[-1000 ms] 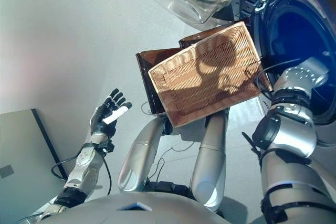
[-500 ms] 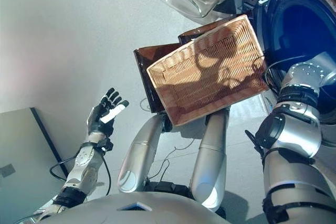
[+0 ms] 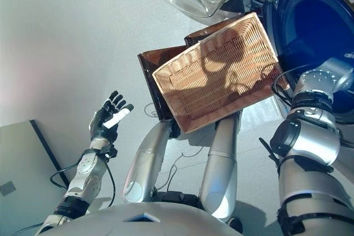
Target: Pick up the clothes and place them into the washing machine
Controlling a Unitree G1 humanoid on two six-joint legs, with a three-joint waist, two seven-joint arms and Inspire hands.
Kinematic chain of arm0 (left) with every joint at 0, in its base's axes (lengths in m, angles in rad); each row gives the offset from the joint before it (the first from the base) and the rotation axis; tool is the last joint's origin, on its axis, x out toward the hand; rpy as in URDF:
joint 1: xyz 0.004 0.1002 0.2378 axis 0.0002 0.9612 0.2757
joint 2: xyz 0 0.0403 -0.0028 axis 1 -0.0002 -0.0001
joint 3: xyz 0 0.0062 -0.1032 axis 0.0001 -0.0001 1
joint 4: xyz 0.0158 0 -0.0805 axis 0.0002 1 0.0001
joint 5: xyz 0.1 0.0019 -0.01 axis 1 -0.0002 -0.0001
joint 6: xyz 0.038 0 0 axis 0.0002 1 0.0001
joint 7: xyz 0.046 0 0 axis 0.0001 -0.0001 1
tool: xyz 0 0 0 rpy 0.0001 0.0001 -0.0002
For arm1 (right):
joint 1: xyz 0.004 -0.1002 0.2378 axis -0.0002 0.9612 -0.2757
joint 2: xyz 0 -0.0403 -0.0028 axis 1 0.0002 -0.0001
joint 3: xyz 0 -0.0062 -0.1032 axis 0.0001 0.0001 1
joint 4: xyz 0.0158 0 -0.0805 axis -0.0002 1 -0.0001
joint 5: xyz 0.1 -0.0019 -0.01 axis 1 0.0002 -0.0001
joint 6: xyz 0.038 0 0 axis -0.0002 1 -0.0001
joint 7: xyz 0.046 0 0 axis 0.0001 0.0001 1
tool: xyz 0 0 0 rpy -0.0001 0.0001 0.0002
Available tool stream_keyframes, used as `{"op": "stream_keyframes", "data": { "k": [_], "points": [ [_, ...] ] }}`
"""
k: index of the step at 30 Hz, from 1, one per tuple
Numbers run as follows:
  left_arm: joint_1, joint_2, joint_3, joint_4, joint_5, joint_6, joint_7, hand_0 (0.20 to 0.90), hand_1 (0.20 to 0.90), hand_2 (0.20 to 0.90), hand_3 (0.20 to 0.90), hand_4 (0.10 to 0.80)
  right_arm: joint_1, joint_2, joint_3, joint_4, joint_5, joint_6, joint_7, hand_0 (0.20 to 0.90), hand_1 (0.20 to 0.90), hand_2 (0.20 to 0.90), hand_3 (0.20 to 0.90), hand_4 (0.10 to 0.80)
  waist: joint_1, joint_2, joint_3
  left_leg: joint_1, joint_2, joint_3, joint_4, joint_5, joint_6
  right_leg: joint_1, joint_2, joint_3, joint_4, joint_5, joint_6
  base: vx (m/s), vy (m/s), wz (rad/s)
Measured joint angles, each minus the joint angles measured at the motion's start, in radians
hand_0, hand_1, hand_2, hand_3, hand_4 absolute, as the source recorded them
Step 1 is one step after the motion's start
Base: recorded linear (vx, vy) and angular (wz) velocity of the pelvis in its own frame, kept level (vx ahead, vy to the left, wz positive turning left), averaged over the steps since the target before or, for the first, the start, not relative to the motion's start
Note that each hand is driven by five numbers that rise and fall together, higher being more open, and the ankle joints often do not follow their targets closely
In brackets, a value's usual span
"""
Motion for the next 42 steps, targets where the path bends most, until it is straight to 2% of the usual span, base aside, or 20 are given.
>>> {"op": "stream_keyframes", "data": {
  "k": [3,5,12,20,26,28,29,30,34,42],
  "points": [
    [0.001,0.007,0.001,-0.003,0.0,0.0,-0.006,0.9,0.9,0.9,0.9,0.8,-0.005,-0.05,0.049,0.078,-0.081,0.069,0.002,0.9,0.9,0.9,0.9,0.8,0.008,0.0,0.0,0.0,0.0,0.001,0.004,0.0,0.0,0.001,-0.001,0.001,0.002,0.002,0.003,0.0,0.0,0.0],
    [0.004,0.037,0.003,-0.003,0.0,-0.001,-0.015,0.9,0.9,0.9,0.9,0.8,-0.009,-0.117,0.164,0.139,-0.21,0.148,-0.003,0.9,0.9,0.9,0.9,0.8,0.014,0.0,-0.001,0.0,-0.002,0.001,0.01,-0.001,0.001,0.001,-0.001,0.002,0.007,0.003,0.005,0.0,0.0,0.0],
    [0.013,0.057,0.005,-0.006,0.003,-0.02,-0.02,0.9,0.9,0.9,0.9,0.8,-0.008,-0.123,0.203,0.076,-0.394,0.186,-0.008,0.9,0.9,0.9,0.9,0.8,0.003,0.0,-0.003,0.001,-0.001,0.003,0.012,-0.001,-0.001,0.001,0.001,0.004,0.008,0.004,0.005,0.0,0.0,0.0],
    [0.016,0.058,0.006,-0.005,0.01,-0.044,-0.024,0.9,0.9,0.9,0.9,0.8,0.017,-0.182,0.419,0.077,-0.825,0.343,-0.031,0.9,0.9,0.9,0.9,0.8,0.004,0.001,-0.003,0.0,0.0,0.003,0.022,-0.003,0.0,0.002,0.002,0.003,0.012,0.007,0.01,0.0,0.0,0.0],
    [0.017,0.059,0.006,-0.005,0.023,-0.046,-0.036,0.9,0.9,0.9,0.9,0.8,0.019,-0.195,0.434,0.074,-1.008,0.395,-0.079,0.9,0.9,0.9,0.9,0.8,0.004,0.001,-0.003,0.0,0.0,0.003,0.025,-0.005,-0.004,0.004,0.002,0.004,0.011,0.007,0.009,0.0,0.0,0.0],
    [0.017,0.059,0.006,-0.005,0.023,-0.052,-0.036,0.9,0.9,0.9,0.9,0.8,0.02,-0.205,0.485,0.077,-1.09,0.433,-0.09,0.9,0.9,0.9,0.9,0.8,0.002,0.001,-0.003,0.0,0.001,0.003,0.025,-0.005,-0.004,0.004,0.002,0.004,0.01,0.008,0.01,0.0,0.0,0.0],
    [0.014,0.059,0.005,-0.005,0.023,-0.058,-0.041,0.9,0.9,0.9,0.9,0.8,0.01,-0.224,0.577,0.123,-1.162,0.458,-0.087,0.9,0.9,0.9,0.9,0.8,0.005,0.0,-0.005,-0.001,0.0,0.003,0.025,-0.005,-0.004,0.004,0.002,0.004,0.011,0.008,0.01,0.0,0.0,0.0],
    [0.014,0.059,0.005,-0.007,0.023,-0.06,-0.043,0.9,0.9,0.9,0.9,0.8,0.009,-0.232,0.613,0.138,-1.187,0.468,-0.081,0.9,0.9,0.9,0.9,0.8,0.007,0.0,-0.007,-0.001,0.0,0.002,0.025,-0.005,-0.003,0.004,0.002,0.003,0.011,0.008,0.01,0.0,0.0,0.0],
    [0.015,0.059,0.006,-0.008,0.023,-0.064,-0.042,0.9,0.9,0.9,0.9,0.8,0.01,-0.233,0.617,0.14,-1.219,0.485,-0.066,0.9,0.9,0.9,0.9,0.8,0.007,0.0,-0.011,-0.001,0.001,0.003,0.025,-0.006,-0.004,0.004,0.002,0.004,0.009,0.008,0.01,0.0,0.0,0.0],
    [0.015,0.058,0.012,-0.007,0.024,-0.064,-0.042,0.9,0.9,0.9,0.9,0.8,0.126,-0.229,0.61,-0.056,-1.317,0.494,-0.067,0.9,0.9,0.9,0.9,0.8,0.004,0.0,-0.011,0.006,0.015,0.006,0.019,-0.007,0.003,0.018,0.016,0.004,-0.019,0.02,0.015,0.008,0.0,-0.05]
  ]
}}
